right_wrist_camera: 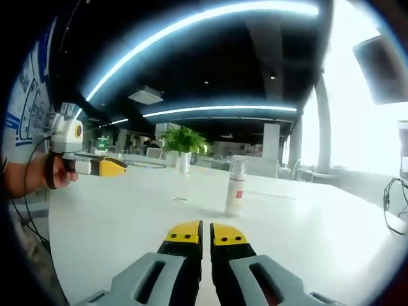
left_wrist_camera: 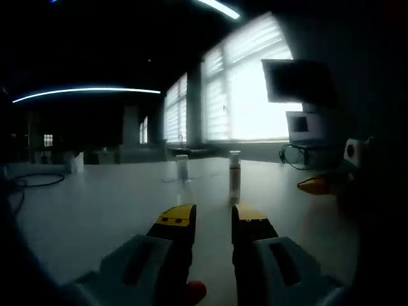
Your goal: Clamp pump bottle remove cover press pump head put on cover
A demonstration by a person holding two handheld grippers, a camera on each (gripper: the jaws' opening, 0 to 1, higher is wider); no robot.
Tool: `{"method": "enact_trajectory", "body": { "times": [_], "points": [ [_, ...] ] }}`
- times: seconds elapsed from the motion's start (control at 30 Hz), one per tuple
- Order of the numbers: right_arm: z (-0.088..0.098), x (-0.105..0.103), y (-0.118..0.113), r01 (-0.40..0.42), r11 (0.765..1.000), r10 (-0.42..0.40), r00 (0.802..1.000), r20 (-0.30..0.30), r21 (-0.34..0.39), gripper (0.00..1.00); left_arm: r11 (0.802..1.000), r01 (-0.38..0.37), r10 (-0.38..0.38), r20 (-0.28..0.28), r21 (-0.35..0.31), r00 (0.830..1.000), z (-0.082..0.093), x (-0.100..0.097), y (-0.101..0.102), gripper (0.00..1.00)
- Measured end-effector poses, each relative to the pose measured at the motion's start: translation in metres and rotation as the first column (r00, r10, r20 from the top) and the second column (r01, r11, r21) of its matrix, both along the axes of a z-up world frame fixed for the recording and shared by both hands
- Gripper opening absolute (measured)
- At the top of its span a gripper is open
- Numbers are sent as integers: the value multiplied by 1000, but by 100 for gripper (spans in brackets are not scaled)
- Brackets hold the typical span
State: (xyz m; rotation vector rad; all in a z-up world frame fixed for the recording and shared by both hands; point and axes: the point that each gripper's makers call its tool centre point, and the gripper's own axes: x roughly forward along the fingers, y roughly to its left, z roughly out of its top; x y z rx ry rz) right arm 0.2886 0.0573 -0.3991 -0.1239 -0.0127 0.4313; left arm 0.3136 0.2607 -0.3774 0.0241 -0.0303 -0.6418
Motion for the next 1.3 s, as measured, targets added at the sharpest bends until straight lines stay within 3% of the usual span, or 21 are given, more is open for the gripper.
{"method": "enact_trajectory", "body": {
  "times": [0.2,0.63,0.87,1.3],
  "points": [
    [10,3,4,-20,1000,20,1000,22,-16,0,999,-1,1,17,40,1000,-6,-6,-4,14],
    [-4,8,-3,-17,999,17,1000,-1,-40,0,999,19,-17,-48,39,999,-28,-8,-7,13],
    [-9,9,-3,-27,999,27,1000,-15,-33,0,995,40,-38,-19,92,999,-30,-10,-13,13],
    [-14,9,-3,-17,998,16,1000,-23,-55,0,998,40,-39,-40,39,998,-30,-7,-5,13]
  ]
}}
